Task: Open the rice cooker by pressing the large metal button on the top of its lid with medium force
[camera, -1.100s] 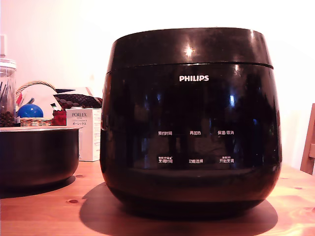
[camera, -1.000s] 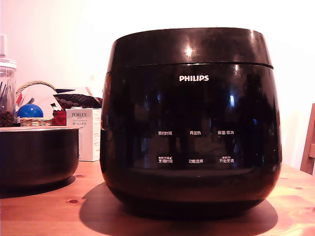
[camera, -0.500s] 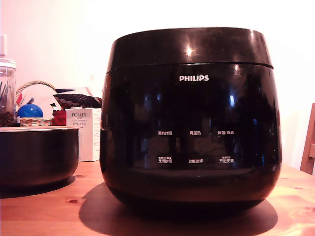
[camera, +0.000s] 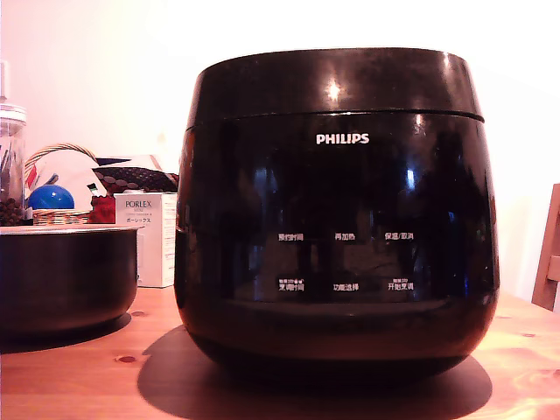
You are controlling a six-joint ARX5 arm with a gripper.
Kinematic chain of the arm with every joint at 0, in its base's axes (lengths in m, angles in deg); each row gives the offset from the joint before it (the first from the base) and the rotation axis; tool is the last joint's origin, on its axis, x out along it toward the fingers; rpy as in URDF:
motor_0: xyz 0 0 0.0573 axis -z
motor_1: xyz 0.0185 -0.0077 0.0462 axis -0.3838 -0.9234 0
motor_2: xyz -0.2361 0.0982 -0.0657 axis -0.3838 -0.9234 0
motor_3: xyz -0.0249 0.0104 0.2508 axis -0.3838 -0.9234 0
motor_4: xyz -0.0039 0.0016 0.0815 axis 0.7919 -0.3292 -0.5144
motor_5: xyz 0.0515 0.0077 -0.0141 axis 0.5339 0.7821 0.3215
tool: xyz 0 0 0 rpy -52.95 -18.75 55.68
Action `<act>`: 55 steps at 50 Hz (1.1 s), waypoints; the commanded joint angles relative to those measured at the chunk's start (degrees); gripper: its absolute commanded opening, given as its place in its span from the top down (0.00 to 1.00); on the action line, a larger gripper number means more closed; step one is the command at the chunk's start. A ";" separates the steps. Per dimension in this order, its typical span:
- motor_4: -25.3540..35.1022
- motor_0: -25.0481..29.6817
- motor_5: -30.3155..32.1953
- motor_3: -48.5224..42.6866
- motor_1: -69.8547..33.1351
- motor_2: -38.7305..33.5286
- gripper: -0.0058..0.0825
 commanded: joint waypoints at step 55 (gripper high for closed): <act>-29.03 39.87 38.80 8.98 -58.05 25.86 0.96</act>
